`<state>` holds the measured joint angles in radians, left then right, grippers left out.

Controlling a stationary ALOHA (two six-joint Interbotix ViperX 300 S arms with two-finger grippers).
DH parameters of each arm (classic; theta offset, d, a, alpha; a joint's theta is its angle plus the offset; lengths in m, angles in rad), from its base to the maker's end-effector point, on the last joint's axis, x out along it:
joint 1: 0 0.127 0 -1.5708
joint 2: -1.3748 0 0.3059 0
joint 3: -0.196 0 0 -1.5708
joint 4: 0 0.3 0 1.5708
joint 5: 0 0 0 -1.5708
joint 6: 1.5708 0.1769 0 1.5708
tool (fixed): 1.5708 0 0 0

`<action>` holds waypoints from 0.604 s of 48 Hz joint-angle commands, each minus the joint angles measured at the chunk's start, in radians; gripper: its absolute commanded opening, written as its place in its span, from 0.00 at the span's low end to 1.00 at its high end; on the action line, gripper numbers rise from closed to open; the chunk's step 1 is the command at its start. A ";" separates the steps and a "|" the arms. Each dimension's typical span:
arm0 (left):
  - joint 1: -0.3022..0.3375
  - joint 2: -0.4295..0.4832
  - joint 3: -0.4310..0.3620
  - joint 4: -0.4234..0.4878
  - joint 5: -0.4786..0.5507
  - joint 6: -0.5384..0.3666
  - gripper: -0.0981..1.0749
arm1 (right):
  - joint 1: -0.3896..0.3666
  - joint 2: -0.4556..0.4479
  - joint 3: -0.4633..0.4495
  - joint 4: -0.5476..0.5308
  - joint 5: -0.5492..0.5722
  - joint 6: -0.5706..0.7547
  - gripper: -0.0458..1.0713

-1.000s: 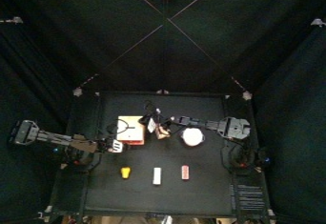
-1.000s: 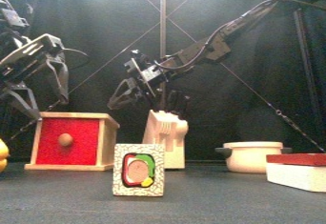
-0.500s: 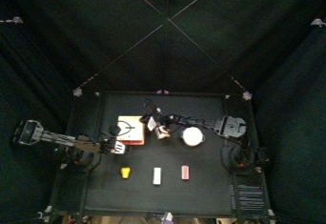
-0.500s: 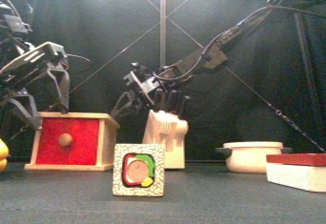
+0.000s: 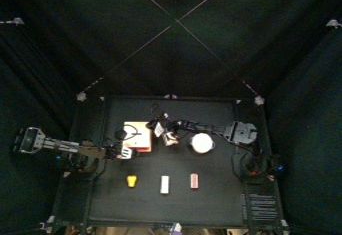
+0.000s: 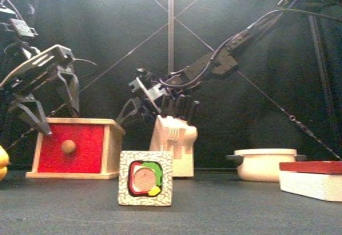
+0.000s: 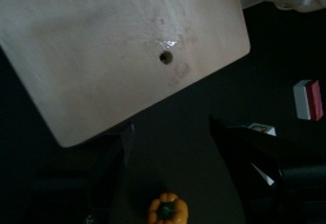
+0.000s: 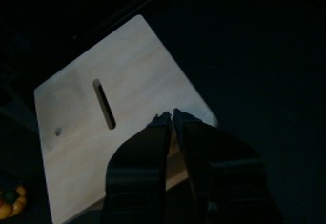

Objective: Grab drawer handle

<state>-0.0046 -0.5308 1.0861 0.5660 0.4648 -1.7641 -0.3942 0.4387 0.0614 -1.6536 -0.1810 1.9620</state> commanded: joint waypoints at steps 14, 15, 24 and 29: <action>0.037 0.117 -0.032 -0.012 -0.054 0.002 0.91 | -0.005 -0.018 -0.014 -0.002 0.000 -0.002 0.53; 0.038 0.121 -0.034 -0.014 -0.054 0.000 0.91 | -0.005 -0.018 -0.012 -0.002 0.000 -0.002 0.53; 0.041 0.144 -0.055 -0.020 -0.031 -0.003 0.91 | -0.005 -0.018 -0.012 -0.003 0.000 -0.002 0.53; 0.021 0.144 -0.080 -0.041 0.025 -0.003 0.91 | -0.005 -0.018 -0.011 -0.002 0.000 -0.002 0.53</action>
<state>0.0291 -0.3866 1.0477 0.5369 0.4495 -1.7671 -0.3942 0.4387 0.0629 -1.6536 -0.1795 1.9620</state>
